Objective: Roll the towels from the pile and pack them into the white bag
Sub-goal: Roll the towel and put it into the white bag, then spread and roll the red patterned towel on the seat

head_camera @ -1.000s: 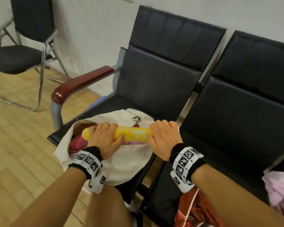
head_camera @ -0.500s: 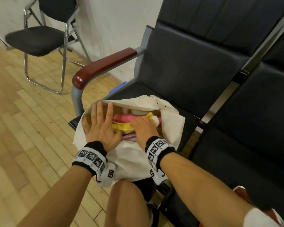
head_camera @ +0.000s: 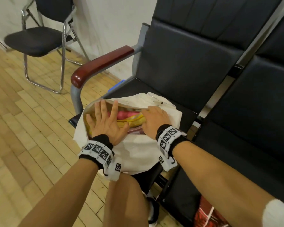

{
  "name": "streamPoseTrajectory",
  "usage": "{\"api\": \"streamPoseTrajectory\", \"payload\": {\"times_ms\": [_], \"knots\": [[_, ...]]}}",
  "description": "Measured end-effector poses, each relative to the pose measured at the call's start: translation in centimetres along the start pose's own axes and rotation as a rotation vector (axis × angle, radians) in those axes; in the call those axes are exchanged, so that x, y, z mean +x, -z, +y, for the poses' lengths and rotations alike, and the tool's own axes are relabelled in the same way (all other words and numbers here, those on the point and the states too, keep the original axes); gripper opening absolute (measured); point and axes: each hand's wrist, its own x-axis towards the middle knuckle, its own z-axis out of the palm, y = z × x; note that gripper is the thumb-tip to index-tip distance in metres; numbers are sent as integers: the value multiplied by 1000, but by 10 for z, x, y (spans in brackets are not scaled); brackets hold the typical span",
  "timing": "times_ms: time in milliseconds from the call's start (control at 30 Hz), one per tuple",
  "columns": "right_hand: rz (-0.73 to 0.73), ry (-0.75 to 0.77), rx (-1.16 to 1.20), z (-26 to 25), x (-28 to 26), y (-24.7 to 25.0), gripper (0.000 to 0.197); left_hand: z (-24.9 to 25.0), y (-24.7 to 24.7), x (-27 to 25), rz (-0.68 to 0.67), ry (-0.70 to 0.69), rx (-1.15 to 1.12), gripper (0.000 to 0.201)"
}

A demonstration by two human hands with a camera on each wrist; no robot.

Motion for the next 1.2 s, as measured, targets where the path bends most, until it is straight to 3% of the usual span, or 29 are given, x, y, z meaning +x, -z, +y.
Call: {"api": "streamPoseTrajectory", "payload": {"times_ms": [200,467,733,867,1000,1067,1200], "knots": [[-40,-10,207,43,-46,34,49,55,10,-20,-51,-91,15,92],[-84,-113,207,114,-141,50,54,144,-3,-62,-101,-375,-52,93],[-185,-297,186,184,-264,4,53,204,-85,-137,-359,-641,-31,95],[-187,-370,225,191,-312,-21,48,220,-113,-164,-453,-770,-29,81],[-242,-315,237,182,-346,-51,31,237,-135,-186,-548,-822,-52,52],[-273,-266,271,175,-357,-69,35,242,-141,-196,-599,-843,-84,42],[-395,-261,176,173,-376,-104,53,238,-164,-212,-694,-945,-94,58]]}}
